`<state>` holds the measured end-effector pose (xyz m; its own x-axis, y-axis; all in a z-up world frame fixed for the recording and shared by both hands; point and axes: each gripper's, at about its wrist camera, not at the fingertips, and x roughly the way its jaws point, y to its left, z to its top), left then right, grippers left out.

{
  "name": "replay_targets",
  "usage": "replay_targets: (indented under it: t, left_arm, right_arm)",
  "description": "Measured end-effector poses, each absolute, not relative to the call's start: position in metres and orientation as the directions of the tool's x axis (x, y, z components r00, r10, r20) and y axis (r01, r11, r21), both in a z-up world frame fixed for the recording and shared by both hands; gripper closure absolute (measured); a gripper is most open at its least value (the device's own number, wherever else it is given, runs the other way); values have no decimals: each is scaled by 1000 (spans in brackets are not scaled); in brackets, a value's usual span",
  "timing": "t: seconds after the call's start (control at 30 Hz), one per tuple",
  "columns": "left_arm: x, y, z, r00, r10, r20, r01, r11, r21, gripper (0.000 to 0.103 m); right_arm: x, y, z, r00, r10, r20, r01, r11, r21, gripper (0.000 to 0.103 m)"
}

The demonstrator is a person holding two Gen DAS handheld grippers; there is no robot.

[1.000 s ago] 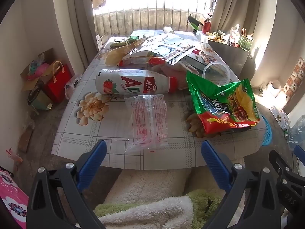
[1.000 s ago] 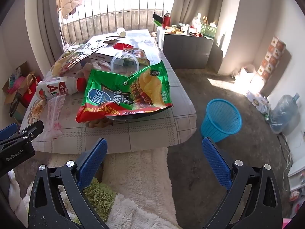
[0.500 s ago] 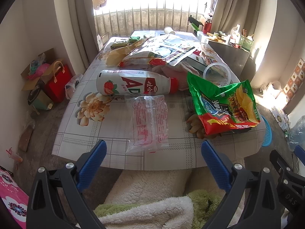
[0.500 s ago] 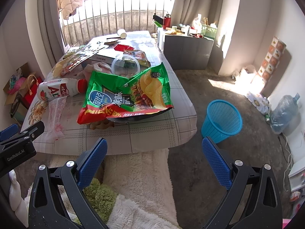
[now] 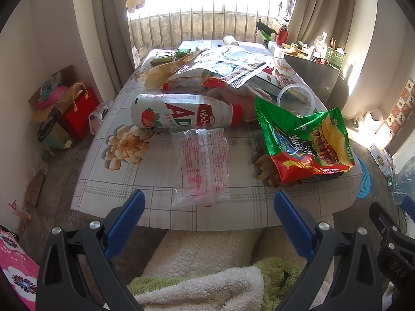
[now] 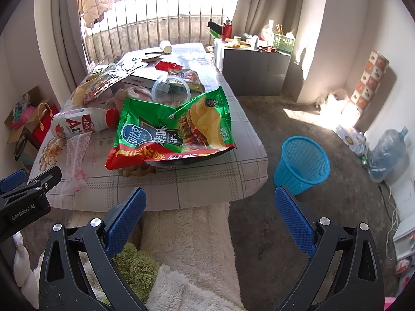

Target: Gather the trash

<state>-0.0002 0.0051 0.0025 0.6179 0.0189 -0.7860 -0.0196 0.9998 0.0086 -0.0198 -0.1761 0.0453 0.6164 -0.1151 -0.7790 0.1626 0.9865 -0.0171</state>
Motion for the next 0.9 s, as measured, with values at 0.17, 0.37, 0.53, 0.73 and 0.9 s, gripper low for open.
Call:
replay_targets:
  t: [0.17, 0.37, 0.53, 0.73, 0.9]
  left_arm:
    - [-1, 5, 2, 618, 20, -786, -20, 1000, 10, 6]
    - [-1, 5, 1, 617, 21, -787, -20, 1000, 11, 6]
    - [-3, 5, -2, 615, 22, -788, -18, 1000, 13, 6]
    - [-3, 5, -2, 615, 22, -788, -19, 1000, 13, 6]
    - [-2, 5, -2, 615, 23, -789, -19, 1000, 14, 6]
  right_arm:
    - [-21, -177, 45, 617, -114, -778, 163, 987, -16, 8]
    - [-21, -177, 45, 618, -114, -778, 162, 987, -16, 8]
    - [-21, -176, 45, 618, -115, -778, 163, 987, -17, 8]
    - [-21, -177, 45, 618, -113, -778, 162, 987, -14, 8]
    - [-21, -177, 45, 619, -113, -777, 162, 987, -14, 8]
